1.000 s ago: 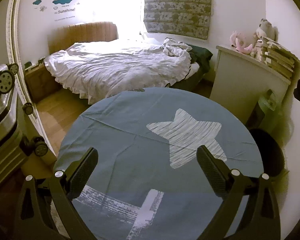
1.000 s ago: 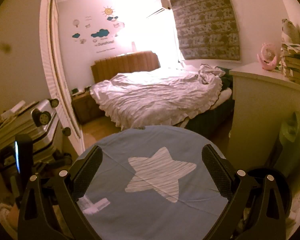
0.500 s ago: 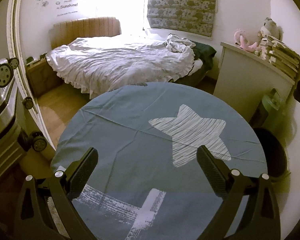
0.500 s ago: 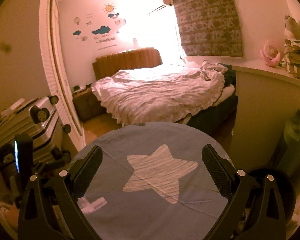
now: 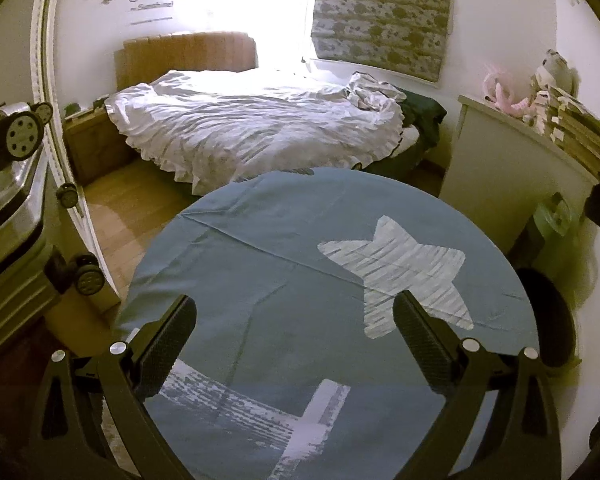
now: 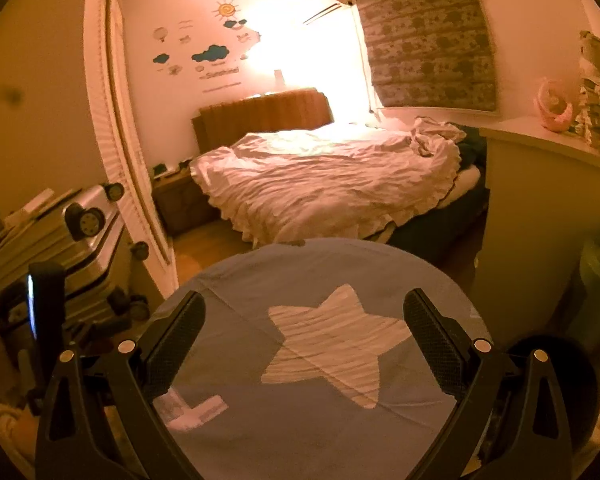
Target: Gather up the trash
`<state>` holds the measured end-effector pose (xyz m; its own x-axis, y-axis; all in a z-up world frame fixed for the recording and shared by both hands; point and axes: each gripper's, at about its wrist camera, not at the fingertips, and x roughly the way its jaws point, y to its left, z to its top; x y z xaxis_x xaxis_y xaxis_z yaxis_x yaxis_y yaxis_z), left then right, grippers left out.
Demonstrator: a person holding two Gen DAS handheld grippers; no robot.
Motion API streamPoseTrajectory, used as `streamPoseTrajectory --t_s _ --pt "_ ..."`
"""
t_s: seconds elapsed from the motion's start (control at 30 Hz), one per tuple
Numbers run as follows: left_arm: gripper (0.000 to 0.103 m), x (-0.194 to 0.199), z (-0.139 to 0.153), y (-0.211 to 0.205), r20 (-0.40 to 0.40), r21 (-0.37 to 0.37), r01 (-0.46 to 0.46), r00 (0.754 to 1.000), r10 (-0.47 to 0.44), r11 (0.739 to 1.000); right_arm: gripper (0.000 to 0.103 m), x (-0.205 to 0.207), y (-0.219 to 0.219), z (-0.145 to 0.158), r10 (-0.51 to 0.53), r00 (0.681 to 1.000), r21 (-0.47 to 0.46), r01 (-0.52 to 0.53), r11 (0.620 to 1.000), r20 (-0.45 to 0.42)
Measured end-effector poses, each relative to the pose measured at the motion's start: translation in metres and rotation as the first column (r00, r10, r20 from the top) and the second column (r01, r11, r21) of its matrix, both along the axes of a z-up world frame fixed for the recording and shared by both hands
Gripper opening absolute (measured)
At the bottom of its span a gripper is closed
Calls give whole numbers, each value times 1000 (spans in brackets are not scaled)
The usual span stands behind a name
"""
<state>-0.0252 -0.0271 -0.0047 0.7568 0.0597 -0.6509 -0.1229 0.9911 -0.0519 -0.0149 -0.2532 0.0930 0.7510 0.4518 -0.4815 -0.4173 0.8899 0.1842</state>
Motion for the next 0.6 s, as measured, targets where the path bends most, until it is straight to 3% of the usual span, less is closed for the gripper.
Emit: streamPoseTrajectory --t_s 0.6 --pt "98 -2 4 14 23 -15 -13 1000 14 1000 98 8 24 -7 34 999 -10 -34 999 -25"
